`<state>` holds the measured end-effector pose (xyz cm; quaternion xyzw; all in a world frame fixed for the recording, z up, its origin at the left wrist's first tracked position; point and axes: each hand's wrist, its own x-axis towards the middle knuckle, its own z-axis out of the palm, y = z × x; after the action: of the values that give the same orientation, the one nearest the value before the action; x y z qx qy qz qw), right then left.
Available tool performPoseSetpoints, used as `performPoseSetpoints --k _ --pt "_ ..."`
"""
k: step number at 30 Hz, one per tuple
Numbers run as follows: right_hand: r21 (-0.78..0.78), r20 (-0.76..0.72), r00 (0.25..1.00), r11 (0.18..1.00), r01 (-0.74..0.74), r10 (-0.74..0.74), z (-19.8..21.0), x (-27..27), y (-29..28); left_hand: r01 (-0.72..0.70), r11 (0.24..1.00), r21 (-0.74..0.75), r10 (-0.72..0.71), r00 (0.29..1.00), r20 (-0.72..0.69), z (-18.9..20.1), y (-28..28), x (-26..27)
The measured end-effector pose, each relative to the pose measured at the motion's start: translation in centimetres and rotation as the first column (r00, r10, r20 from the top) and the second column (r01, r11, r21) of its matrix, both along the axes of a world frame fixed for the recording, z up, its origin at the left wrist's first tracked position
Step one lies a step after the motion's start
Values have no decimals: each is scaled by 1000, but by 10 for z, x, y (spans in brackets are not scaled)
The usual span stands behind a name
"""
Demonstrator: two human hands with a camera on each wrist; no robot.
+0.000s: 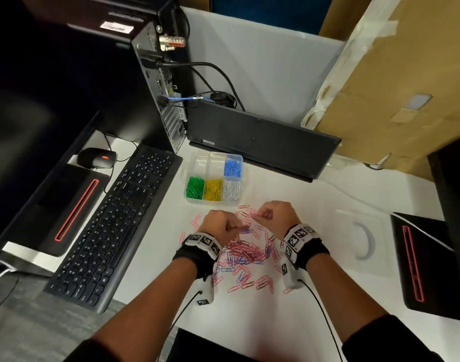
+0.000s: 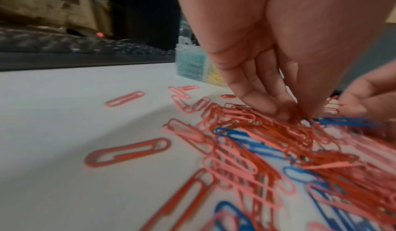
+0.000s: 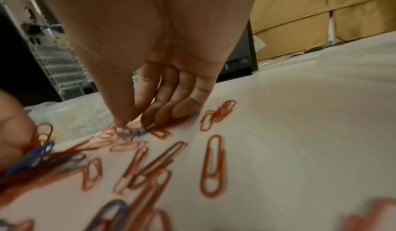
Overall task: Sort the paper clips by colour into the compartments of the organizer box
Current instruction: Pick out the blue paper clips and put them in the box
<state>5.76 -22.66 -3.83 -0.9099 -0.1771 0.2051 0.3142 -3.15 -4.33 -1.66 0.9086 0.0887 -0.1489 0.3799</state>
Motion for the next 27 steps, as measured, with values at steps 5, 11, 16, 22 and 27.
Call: performPoseSetpoints --k 5,11,16,22,27 --pt "115 -54 997 991 64 -58 6 -4 -14 -37 996 -80 35 999 -17 6 9 -11" --pt "-85 -50 988 986 141 -146 11 -9 -33 -152 986 -70 150 988 -37 0 22 -15" --pt "-105 79 993 989 101 -93 15 -13 -12 -48 990 130 45 999 26 4 12 -12" --pt "-169 42 999 985 27 -20 9 -12 5 -35 965 261 46 998 -37 2 -15 -3" --pt "-126 -14 1000 992 12 -14 7 -9 4 -62 965 254 101 984 -146 0 -22 0"
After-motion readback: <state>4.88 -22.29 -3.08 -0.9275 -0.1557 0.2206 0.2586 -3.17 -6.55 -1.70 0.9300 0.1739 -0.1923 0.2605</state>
